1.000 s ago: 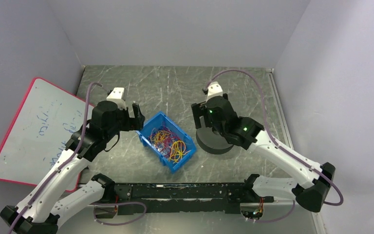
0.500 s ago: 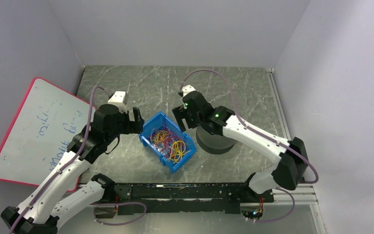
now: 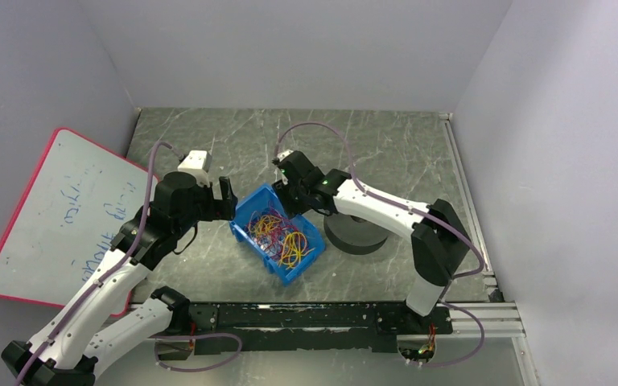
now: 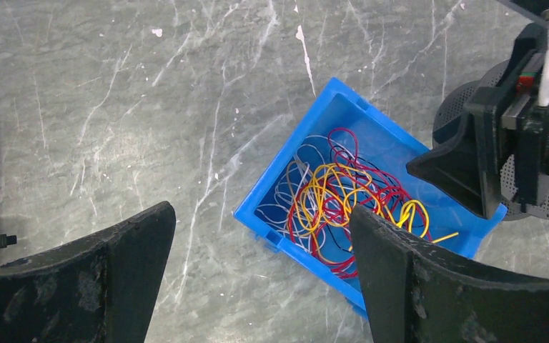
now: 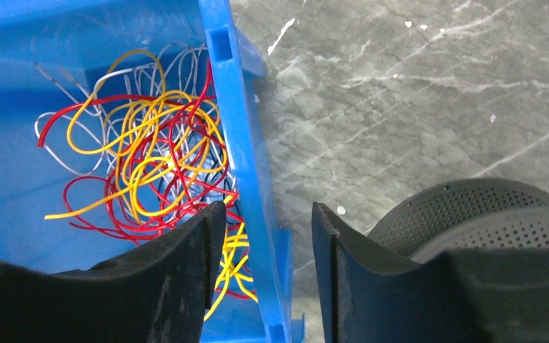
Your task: Wrap the cables
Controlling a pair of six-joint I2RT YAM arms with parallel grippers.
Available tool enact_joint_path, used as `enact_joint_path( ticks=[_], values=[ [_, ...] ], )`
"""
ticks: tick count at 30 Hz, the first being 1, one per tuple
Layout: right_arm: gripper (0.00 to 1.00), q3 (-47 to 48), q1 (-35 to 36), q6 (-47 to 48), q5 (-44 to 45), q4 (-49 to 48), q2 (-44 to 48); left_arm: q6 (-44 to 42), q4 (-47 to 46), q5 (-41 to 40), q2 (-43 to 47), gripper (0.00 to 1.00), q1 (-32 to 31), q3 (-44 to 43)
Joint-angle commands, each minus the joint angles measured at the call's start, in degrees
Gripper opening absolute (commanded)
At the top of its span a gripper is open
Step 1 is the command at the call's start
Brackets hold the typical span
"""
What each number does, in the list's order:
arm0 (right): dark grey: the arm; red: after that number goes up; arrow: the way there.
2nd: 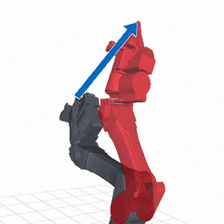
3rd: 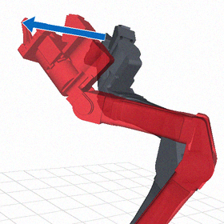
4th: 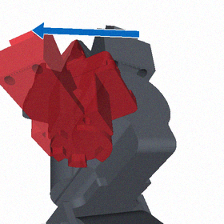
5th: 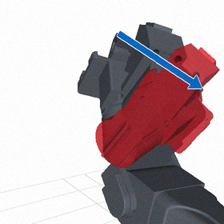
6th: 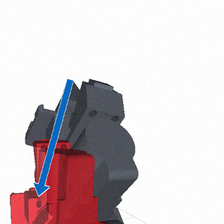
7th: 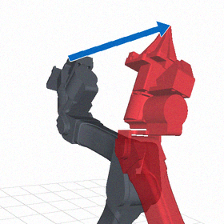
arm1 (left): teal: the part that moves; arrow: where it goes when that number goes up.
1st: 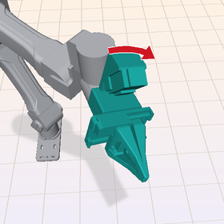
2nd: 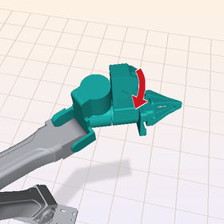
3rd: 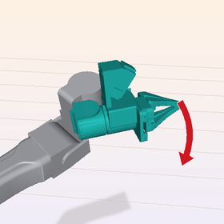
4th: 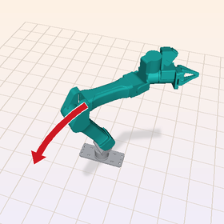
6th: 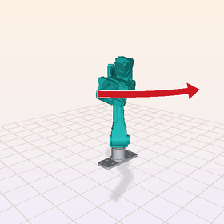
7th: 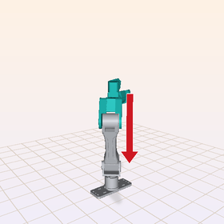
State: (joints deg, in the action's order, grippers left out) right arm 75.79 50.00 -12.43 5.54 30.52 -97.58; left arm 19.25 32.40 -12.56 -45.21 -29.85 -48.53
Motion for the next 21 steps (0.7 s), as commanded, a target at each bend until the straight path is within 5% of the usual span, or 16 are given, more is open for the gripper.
enact_joint_path(
  ticks=[1, 15, 21],
  values=[
    [0.48, 3.0, 0.3, -0.6, -0.5, -0.9, -2.1, -0.7, -1.3, -1.2, 0.6, 0.96, -0.3, 0.2],
    [0.01, 7.0, 0.3, -2.3, 1.3, -0.7, -5.4, -1.0, -1.1, -1.8, 0.8, 0.96, -0.3, 0.0],
    [0.0, 9.9, 0.2, -5.4, 6.2, -0.7, -6.7, -1.0, -1.2, -2.1, 1.4, 0.96, -0.3, 0.0]
  ],
)
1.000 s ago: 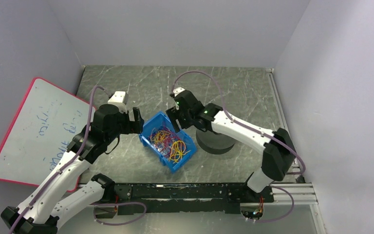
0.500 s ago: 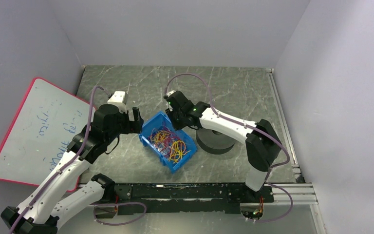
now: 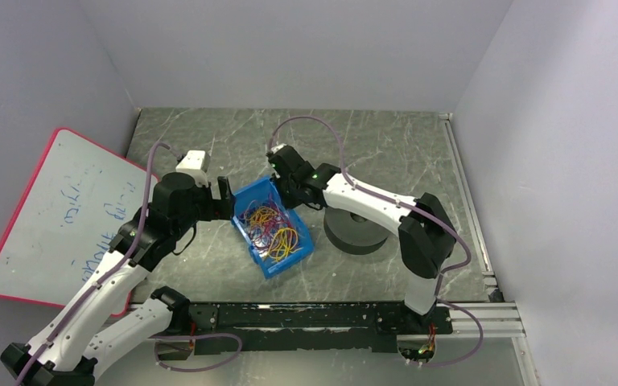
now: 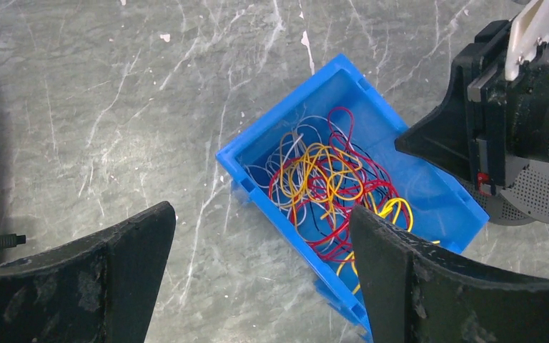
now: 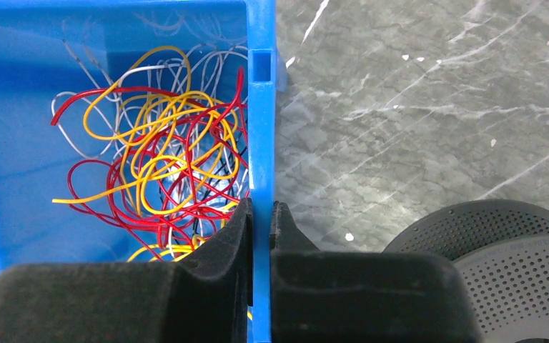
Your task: Wrap the cables
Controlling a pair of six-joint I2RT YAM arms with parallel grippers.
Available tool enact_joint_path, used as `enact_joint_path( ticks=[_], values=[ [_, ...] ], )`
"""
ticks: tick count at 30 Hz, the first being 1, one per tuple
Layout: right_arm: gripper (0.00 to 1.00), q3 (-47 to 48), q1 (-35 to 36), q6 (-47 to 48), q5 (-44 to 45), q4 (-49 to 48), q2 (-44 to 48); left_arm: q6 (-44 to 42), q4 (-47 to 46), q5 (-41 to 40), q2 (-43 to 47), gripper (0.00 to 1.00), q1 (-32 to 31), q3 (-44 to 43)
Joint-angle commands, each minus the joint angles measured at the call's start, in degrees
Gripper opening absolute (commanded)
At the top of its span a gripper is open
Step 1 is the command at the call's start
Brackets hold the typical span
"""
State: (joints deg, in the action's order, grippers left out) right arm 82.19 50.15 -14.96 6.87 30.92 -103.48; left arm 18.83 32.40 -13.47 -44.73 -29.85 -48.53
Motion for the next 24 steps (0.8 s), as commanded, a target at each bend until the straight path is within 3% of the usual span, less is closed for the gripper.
enact_joint_path(
  ticks=[1, 12, 24],
  values=[
    [0.0, 4.1, -0.2, -3.3, 6.3, -1.1, -1.1, -0.5, -1.1, -1.2, 0.9, 0.96, -0.3, 0.0],
    [0.0, 8.0, -7.9, -6.4, 6.3, -5.8, -2.5, -0.6, -1.1, -1.0, 1.0, 0.96, -0.3, 0.1],
    [0.0, 21.5, -18.9, -4.2, 0.8, -1.3, -12.6, -0.9, -1.3, -1.3, 1.1, 0.96, -0.2, 0.2]
  ],
)
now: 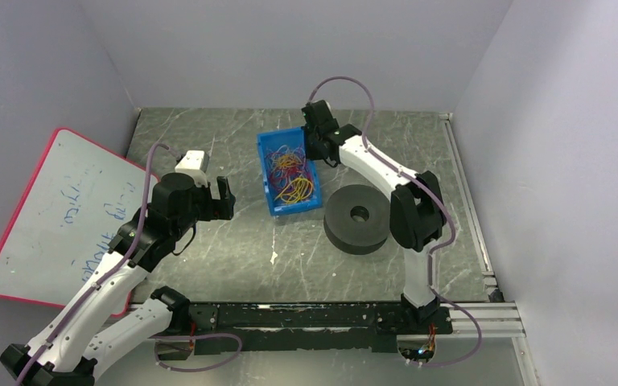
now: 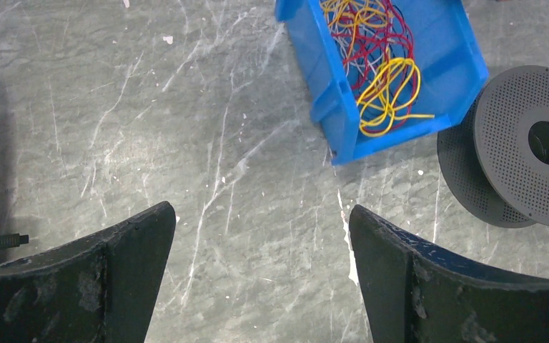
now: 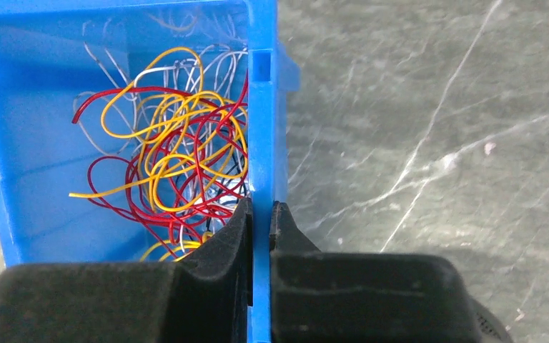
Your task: Wrap the cables
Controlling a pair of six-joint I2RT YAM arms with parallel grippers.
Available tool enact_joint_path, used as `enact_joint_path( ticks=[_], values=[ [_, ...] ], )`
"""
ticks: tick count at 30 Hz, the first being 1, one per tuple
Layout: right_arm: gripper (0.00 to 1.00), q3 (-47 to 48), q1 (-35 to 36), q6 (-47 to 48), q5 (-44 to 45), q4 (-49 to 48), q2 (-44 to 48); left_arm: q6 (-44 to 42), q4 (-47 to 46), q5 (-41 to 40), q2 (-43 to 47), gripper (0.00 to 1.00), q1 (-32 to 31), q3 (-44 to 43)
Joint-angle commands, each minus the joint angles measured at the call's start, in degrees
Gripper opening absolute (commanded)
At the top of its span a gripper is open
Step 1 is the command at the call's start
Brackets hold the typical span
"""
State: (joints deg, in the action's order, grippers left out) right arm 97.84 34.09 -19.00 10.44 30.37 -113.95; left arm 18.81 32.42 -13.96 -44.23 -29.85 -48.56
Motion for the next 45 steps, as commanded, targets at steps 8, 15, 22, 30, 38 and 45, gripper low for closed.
enact_joint_path(
  ticks=[8, 15, 22, 30, 38, 45],
  values=[
    [0.0, 16.5, -7.5, 1.7, -3.9, 4.3, -10.4, -0.9, -1.2, -0.3, 0.5, 0.96, -0.1, 0.0],
    [0.28, 19.3, -9.8, 1.7, -5.0, 5.5, -12.9, -0.9, -1.0, -0.3, 0.5, 0.96, -0.2, 0.0],
    [0.68, 16.1, -10.8, 2.7, -3.2, 4.9, -5.1, -1.0, -1.3, -0.4, 0.5, 0.96, -0.1, 0.1],
    [0.74, -4.1, -12.8, 2.0, -0.6, 0.0, 13.5, -1.4, -1.9, 0.7, -0.3, 0.96, -0.1, 0.1],
    [0.75, -27.2, -15.3, -2.0, 3.1, -3.8, 33.3, -1.3, -2.4, 2.5, -1.6, 0.96, -0.1, 0.1],
    [0.76, -43.1, -20.4, -6.9, 1.2, -2.6, 44.0, -1.3, -2.9, 3.5, -2.2, 0.96, -0.1, 0.3]
  ],
)
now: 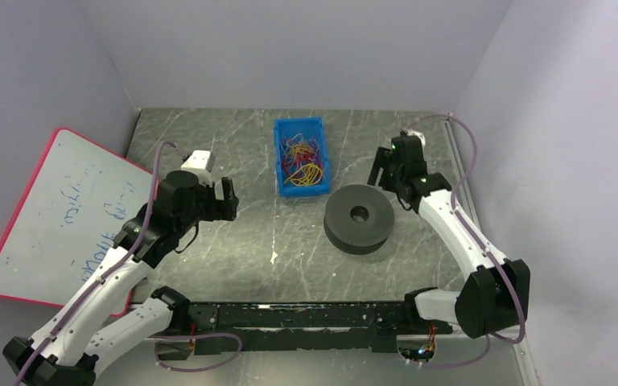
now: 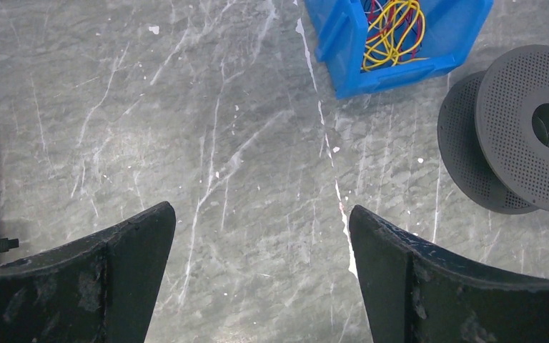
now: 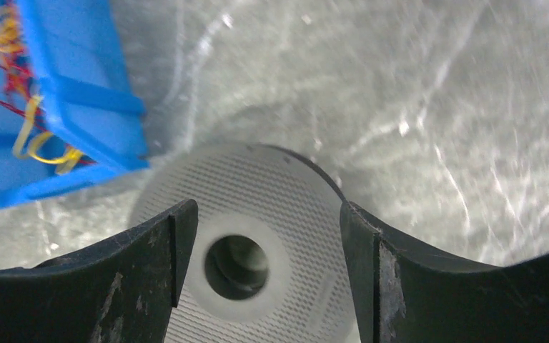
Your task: Wrap the cables
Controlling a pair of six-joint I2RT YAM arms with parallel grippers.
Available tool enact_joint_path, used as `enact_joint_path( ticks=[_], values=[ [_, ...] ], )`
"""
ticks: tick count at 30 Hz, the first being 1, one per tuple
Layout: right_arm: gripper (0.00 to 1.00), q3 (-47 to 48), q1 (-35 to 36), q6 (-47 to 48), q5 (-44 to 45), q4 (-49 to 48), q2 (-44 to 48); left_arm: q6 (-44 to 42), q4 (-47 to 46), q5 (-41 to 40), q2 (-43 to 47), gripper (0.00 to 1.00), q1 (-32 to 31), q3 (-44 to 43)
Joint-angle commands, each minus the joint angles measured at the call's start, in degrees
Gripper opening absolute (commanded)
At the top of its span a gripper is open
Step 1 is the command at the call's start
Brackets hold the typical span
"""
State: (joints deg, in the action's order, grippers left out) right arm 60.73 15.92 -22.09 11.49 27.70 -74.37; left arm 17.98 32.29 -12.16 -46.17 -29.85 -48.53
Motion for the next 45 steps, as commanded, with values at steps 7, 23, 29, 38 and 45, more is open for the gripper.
enact_joint_path(
  ticks=[7, 23, 29, 38, 45],
  values=[
    [0.81, -15.5, -7.8, -6.5, -4.4, -0.3, 11.4, -0.6, -2.6, 2.1, -1.2, 0.96, -0.1, 0.2],
    [0.84, -30.2, -17.3, -13.3, -33.7, -18.1, 10.5, -0.6, -3.0, 3.1, -0.8, 0.96, -0.1, 0.6],
    [0.8, -33.2, -18.6, -15.4, -37.8, -22.1, 11.9, -0.7, -3.2, 3.6, -1.2, 0.96, -0.1, 0.6],
    [0.63, -33.9, -18.6, -17.9, -42.5, -27.5, 17.1, -0.7, -3.4, 4.0, -1.7, 0.96, -0.1, 0.5],
    [0.34, -33.2, -18.6, -20.2, -46.4, -32.6, 18.3, -0.8, -3.5, 4.3, -1.6, 0.96, -0.1, 0.5]
  ],
)
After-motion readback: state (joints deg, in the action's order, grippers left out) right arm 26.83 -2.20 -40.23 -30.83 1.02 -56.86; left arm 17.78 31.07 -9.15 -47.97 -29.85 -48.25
